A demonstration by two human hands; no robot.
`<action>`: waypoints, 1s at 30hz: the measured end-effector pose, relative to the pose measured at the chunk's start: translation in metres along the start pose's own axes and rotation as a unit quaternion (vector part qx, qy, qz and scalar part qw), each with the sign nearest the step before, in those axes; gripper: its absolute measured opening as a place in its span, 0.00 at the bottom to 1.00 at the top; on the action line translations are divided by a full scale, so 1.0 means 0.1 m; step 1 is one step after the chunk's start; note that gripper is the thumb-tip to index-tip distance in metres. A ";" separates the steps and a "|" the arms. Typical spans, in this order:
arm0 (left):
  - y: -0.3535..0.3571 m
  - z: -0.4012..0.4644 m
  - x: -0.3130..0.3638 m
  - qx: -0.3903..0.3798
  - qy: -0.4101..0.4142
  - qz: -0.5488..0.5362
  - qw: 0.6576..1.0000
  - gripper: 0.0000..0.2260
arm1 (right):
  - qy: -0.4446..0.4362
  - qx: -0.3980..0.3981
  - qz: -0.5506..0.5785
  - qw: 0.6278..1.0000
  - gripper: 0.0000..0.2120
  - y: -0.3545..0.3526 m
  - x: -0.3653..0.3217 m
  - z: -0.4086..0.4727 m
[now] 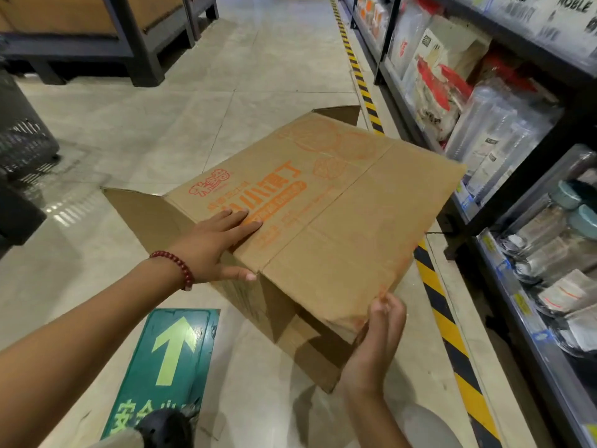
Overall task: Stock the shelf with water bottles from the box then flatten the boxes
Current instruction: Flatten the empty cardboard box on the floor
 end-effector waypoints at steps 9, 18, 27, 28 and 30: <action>-0.25 -0.21 0.02 0.177 0.070 -0.222 0.956 0.55 | -0.201 -0.369 -0.263 0.869 0.19 1.27 -0.39 0.31; -0.60 -0.36 0.08 0.301 0.051 -0.095 0.947 0.45 | -0.131 -0.419 -0.460 0.772 0.22 1.40 0.09 0.50; -0.08 0.06 0.21 0.130 0.050 -0.076 0.987 0.37 | 0.090 -0.300 -0.331 0.890 0.33 0.77 0.43 0.89; -0.08 0.07 0.20 0.131 0.053 -0.078 0.987 0.37 | 0.102 -0.324 -0.327 0.882 0.31 0.75 0.48 0.87; -0.08 0.08 0.18 0.136 0.059 -0.071 0.986 0.39 | 0.089 -0.313 -0.295 0.898 0.24 0.66 0.44 0.88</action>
Point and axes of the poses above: each hand's wrist, its own z-axis towards the middle knuckle, its own y-axis out of the palm, x = y × z, the point moved 7 cm from there along z, towards the middle knuckle, and after that the axes turned 6 degrees about -x, right-handed, at the moved point
